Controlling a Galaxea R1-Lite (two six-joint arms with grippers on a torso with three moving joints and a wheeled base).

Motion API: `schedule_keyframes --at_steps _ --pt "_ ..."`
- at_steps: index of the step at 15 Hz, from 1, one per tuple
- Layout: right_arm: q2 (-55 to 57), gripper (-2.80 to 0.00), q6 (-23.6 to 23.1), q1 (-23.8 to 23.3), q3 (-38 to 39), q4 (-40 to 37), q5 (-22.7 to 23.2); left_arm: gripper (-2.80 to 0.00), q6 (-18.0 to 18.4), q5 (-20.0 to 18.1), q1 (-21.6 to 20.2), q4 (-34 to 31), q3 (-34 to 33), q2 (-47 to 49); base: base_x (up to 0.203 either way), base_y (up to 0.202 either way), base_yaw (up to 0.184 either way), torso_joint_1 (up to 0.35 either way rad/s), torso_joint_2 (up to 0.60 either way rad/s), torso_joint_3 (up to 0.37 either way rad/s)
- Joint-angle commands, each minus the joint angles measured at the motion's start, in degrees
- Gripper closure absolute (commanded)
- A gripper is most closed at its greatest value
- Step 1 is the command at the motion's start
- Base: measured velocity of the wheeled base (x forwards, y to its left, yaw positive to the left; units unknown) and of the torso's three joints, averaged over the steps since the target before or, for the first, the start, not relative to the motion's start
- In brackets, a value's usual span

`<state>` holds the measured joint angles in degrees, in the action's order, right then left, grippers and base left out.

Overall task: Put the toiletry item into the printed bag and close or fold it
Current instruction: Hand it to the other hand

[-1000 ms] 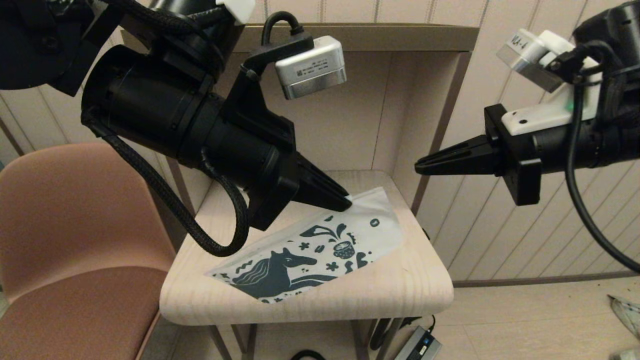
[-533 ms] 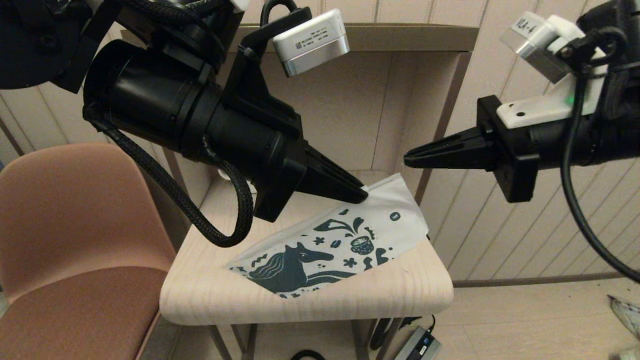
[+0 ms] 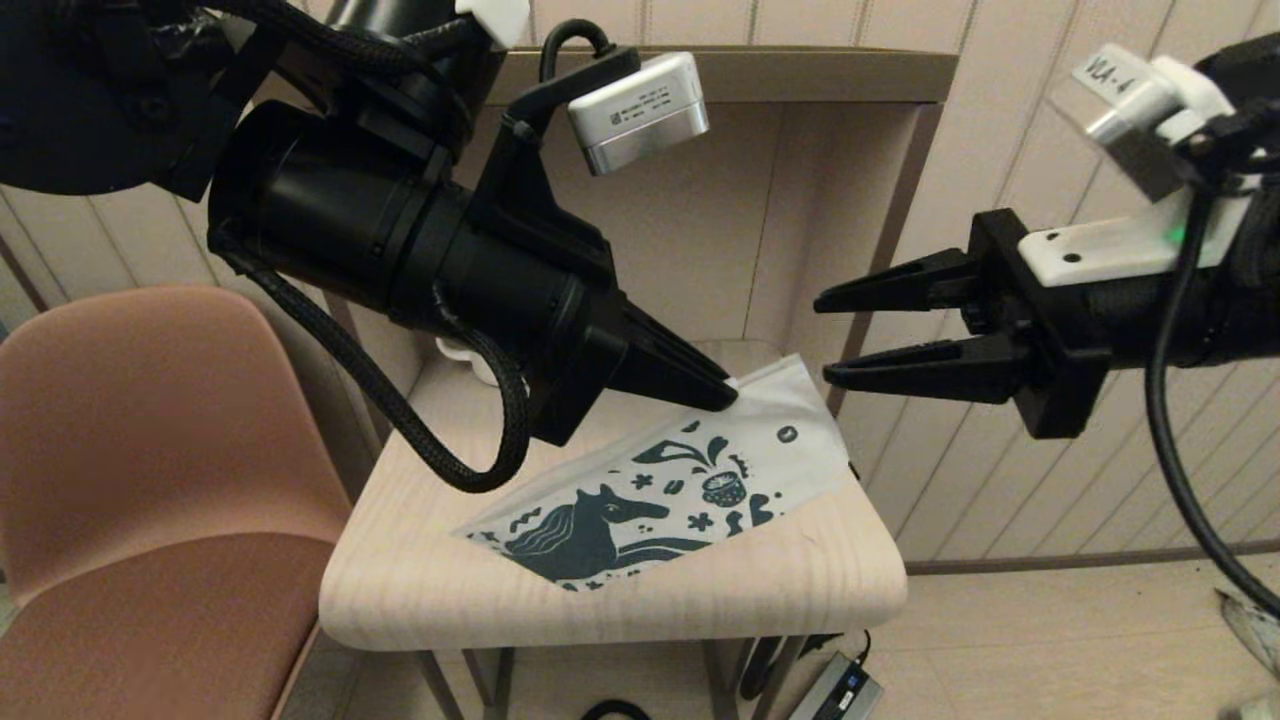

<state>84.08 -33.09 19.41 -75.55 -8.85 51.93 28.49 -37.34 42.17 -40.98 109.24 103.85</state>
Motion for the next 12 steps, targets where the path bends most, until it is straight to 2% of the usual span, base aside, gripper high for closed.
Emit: schedule_keyframes --at_steps 1,5,8,12 --pt "-1.85 -2.80 -0.22 0.68 -0.95 -1.80 0.95 0.00 0.25 -0.19 0.02 -0.24 0.01 0.13 0.000 0.000 0.000 0.000 0.00 0.000" --pt "-2.22 -2.80 -0.22 5.21 -2.88 -9.10 0.91 0.00 0.58 -0.14 -0.01 -0.14 0.01 0.12 0.000 0.000 0.000 0.000 0.00 0.000" --pt "0.14 -2.80 -0.23 6.43 -1.69 -9.74 1.65 0.00 0.69 -0.19 0.02 0.47 0.01 -0.05 0.000 0.000 0.000 0.000 0.00 0.000" --pt "3.72 -2.80 0.92 6.69 -2.85 -9.34 6.69 0.00 0.60 -0.28 0.02 1.61 0.01 -0.05 0.000 0.000 0.000 0.000 0.00 0.000"
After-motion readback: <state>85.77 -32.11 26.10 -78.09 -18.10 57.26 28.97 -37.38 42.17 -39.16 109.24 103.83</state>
